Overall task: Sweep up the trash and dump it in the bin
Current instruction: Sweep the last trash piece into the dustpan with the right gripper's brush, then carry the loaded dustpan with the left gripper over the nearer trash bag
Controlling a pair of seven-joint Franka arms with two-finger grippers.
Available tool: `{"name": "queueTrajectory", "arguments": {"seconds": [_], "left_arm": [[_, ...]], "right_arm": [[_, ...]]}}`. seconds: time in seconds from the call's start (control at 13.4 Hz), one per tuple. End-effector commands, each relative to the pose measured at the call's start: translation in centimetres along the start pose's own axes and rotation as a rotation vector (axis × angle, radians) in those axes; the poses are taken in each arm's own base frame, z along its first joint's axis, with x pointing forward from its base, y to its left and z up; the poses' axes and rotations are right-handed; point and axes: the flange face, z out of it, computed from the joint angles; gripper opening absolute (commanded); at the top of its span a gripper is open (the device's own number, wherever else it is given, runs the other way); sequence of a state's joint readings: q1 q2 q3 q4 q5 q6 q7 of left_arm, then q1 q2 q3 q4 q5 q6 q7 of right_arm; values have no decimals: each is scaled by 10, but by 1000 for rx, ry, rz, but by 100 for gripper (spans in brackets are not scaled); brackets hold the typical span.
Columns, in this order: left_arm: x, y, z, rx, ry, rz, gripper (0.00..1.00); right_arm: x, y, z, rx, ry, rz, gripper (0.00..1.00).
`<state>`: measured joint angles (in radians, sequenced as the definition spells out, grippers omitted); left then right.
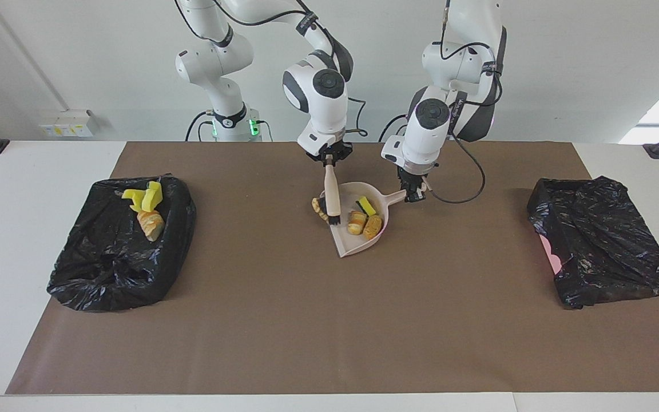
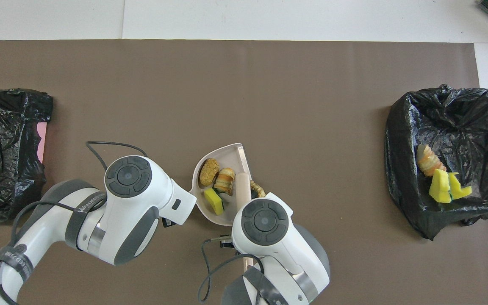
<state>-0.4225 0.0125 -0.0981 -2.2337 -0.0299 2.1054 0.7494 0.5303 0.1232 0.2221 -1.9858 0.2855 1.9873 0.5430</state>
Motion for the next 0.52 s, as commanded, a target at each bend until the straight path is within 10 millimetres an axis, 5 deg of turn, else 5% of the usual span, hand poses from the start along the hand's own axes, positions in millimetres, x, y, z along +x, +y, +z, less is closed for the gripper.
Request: {"name": "queueTrajectory", "arguments": {"seconds": [0.0,0.22,0.45], "left_arm": [[-8,1,1,-7,-6,-183,0],[-10,0,1,-10,-10,-265,0],[-19,-11,-7,-3,6,-431,0]], "right_arm": [[0,11,-35,23,-37,-34,0],[-5,41,-73,0,-48,-34,0],[-12,58,-80,-51,-45,-11,0]]}}
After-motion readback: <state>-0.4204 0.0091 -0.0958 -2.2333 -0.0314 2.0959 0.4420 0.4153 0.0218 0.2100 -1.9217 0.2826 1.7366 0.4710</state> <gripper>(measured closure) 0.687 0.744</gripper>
